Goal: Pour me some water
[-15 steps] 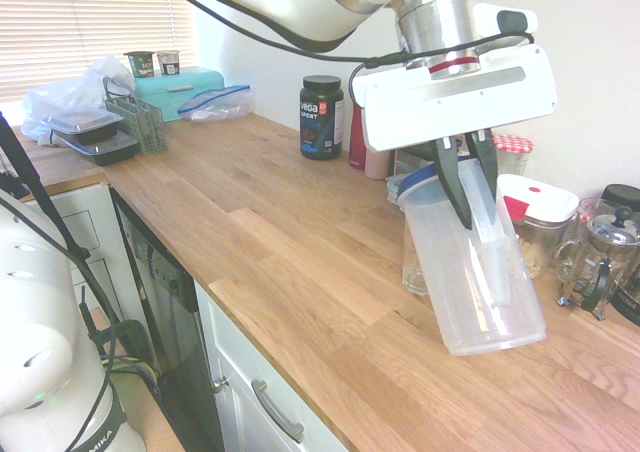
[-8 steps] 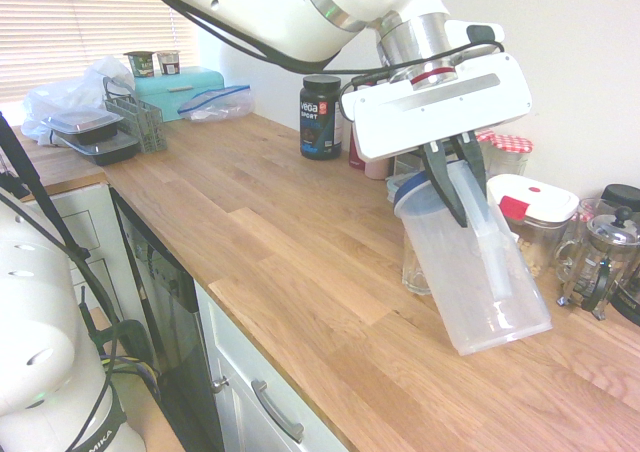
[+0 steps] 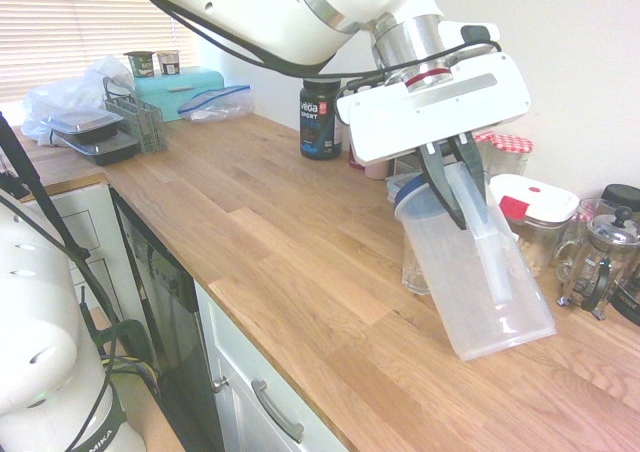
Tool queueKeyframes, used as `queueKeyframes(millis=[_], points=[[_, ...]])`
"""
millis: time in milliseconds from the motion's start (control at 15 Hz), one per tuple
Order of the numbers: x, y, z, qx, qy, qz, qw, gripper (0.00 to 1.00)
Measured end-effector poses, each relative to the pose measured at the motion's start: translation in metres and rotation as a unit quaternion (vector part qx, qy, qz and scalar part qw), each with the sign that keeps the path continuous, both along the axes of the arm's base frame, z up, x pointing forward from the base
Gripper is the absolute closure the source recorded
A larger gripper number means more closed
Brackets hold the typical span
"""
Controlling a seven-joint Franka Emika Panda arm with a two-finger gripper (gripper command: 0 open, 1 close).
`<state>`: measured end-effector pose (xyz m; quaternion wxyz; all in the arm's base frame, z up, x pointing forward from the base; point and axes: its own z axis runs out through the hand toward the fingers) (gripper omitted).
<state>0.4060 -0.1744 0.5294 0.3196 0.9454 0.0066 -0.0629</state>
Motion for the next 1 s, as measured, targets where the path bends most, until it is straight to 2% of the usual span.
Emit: queueKeyframes(millis=[200, 467, 733, 1000], points=[[-0.019, -0.024, 0.037, 0.066, -0.069, -0.036, 0.995, 1.00], [-0.003, -0.091, 0.033, 0.132, -0.159, -0.107, 0.973, 1.00], [0.002, -0.108, 0.012, 0.197, -0.213, -0.193, 0.937, 1.00], [-0.005, -0.114, -0.003, 0.237, -0.275, -0.268, 0.892, 1.00]])
